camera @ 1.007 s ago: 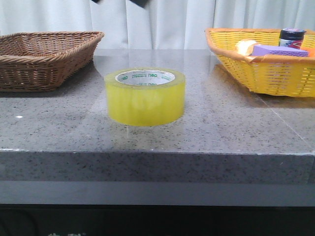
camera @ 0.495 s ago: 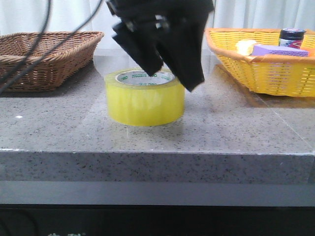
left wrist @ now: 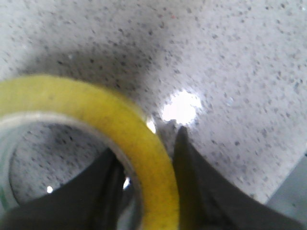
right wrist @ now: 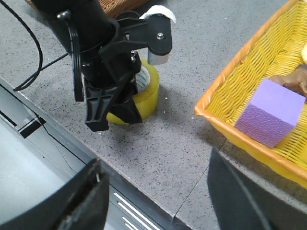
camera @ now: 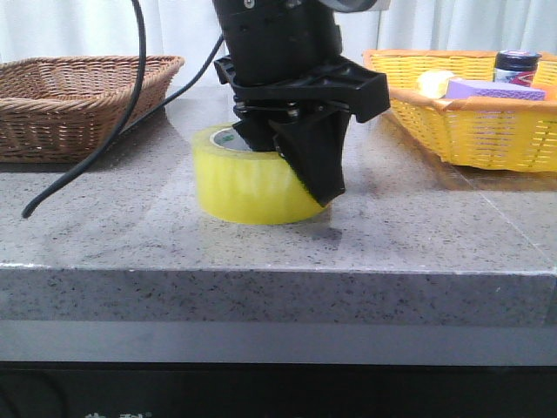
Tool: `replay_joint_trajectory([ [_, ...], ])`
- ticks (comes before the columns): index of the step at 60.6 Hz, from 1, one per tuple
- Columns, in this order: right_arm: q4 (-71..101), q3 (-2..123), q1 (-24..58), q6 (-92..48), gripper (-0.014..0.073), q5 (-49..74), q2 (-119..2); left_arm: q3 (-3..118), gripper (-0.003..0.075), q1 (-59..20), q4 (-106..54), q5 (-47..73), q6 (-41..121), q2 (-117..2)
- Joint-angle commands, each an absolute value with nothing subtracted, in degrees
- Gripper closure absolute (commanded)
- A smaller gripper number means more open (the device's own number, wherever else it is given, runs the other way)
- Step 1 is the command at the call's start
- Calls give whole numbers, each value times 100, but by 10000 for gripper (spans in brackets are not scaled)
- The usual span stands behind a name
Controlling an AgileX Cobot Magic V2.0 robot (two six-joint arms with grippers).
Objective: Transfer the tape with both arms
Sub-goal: 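Lower the left gripper onto the tape roll and grasp its rim, then lift the tape roll with the left gripper toward the brown basket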
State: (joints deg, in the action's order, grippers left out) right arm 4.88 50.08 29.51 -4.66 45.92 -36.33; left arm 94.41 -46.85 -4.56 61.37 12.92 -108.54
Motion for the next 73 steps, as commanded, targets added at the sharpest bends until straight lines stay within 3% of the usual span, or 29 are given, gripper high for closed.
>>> replay_joint_trajectory([
  [1,525,5135,2908,-482,130,4175,-3626,9735,554,-4718,-534,6171,1238,-10560],
  [24,525,5135,2908,-482,130,4175,-3626,11065,554,-4298,-460,6824,1238,-10489],
  [45,525,5135,2908,-482,130,4175,-3626,12095,554,-3104,-407,7197,1238,-10489],
  [73,525,5135,2908,-482,130,4175,-3626,12173,554,-1534,-327,7206,1238,-10654],
])
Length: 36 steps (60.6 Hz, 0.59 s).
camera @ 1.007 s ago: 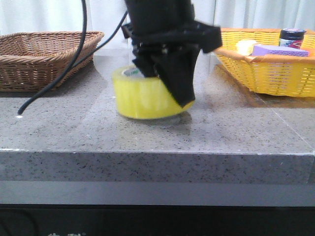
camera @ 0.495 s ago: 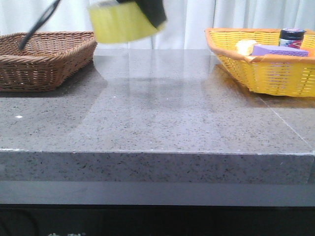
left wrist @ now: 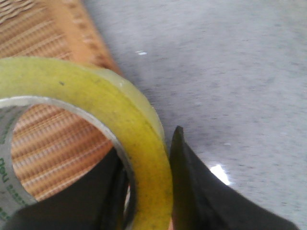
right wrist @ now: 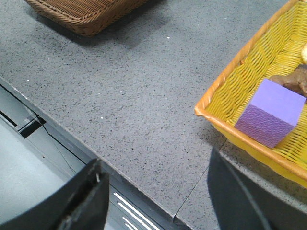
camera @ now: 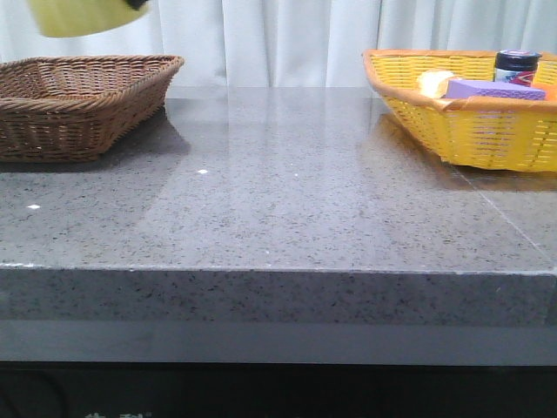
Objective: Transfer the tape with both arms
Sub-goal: 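Lift the tape roll with the left gripper toward the brown basket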
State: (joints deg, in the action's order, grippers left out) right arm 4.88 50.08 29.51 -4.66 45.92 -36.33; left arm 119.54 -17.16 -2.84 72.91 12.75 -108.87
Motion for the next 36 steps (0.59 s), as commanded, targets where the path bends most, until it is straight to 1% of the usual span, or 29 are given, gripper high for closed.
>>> replay_joint_trajectory([
  [1,525,5135,2908,-482,130,4175,-3626,12173,554,-1499,-327,7206,1238,-10680],
  [16,525,5135,2908,-482,130,4175,-3626,12173,554,-1075,-327,7206,1238,-11085],
  [33,525,5135,2908,-482,130,4175,-3626,12173,554,-951,-327,7216,1238,-11552],
  [36,525,5135,2908,-482,130,4175,-3626,12173,545,-951,-327,7216,1238,-11608],
])
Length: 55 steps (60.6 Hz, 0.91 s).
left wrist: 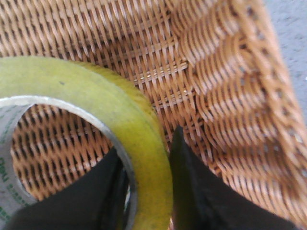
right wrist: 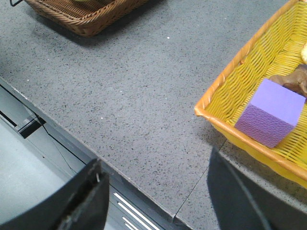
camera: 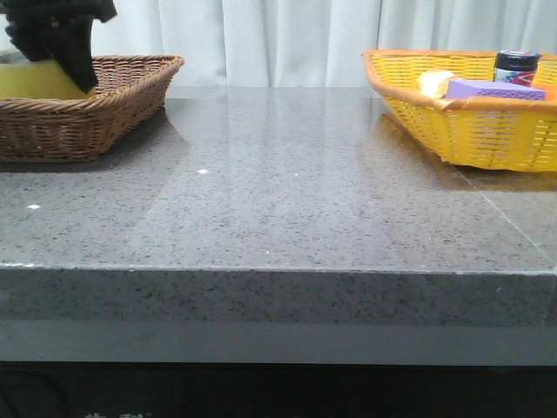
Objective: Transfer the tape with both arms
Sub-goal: 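Lift the tape roll with the left gripper toward the brown basket, then lower the tape roll into the brown basket and open the left gripper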
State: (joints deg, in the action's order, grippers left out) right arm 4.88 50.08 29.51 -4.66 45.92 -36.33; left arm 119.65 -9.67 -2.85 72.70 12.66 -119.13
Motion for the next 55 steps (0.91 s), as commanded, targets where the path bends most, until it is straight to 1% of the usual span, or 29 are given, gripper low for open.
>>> replay_joint_trajectory([
  [1,525,5135,2908,-482,130,4175,-3626,12173,540,-951,-327,7216,1238,-11616],
  [4,525,5135,2908,-482,130,4175,-3626,12173,500,-951,-327,7216,1238,-11631],
  [6,525,5135,2908,-482,130,4175,-3626,12173,451,-951,-327,7216,1238,-11641],
  [9,525,5135,2908,-482,130,4175,-3626,12173,351,-951,-341,7216,1238,-11641],
  [12,525,5135,2908,-482,130,4175,-3626,12173,272,-951,-341,7216,1238,-11641],
  [16,525,5135,2908,-482,130,4175,-3626,12173,215,-951,-341,7216,1229,-11641],
  [19,525,5135,2908,-482,130,4175,-3626,12173,205,-951,-341,7216,1194,-11630],
  [34,525,5135,2908,-482,130,4175,-3626,12173,206,-951,-395,7216,782,-11221],
  [48,525,5135,2908,-482,130,4175,-3626,12138,206,-951,-979,7174,741,-10491],
  [55,525,5135,2908,-482,130,4175,-3626,11882,206,-951,-1080,6952,741,-10013],
])
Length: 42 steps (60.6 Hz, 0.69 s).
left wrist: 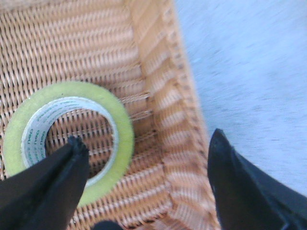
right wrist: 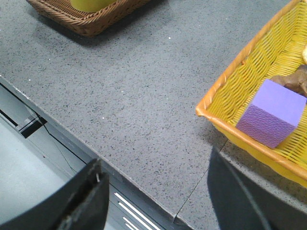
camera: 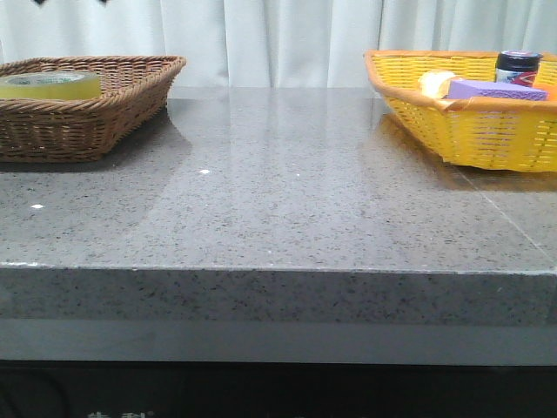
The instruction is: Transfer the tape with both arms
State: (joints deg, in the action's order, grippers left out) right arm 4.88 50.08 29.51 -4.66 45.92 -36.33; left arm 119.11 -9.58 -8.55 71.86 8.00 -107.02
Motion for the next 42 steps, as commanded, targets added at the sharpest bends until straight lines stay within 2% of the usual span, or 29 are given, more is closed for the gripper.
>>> replay_joint_trajectory([
  [1,525,5135,2908,-482,130,4175,-3626,11827,206,-951,-1105,6915,741,-9943],
  [11,525,5135,2908,-482,130,4175,-3626,10877,206,-951,-1291,6485,985,-9008],
  [42,525,5135,2908,-482,130,4247,-3625,6129,206,-951,-1637,4337,1698,-4945],
])
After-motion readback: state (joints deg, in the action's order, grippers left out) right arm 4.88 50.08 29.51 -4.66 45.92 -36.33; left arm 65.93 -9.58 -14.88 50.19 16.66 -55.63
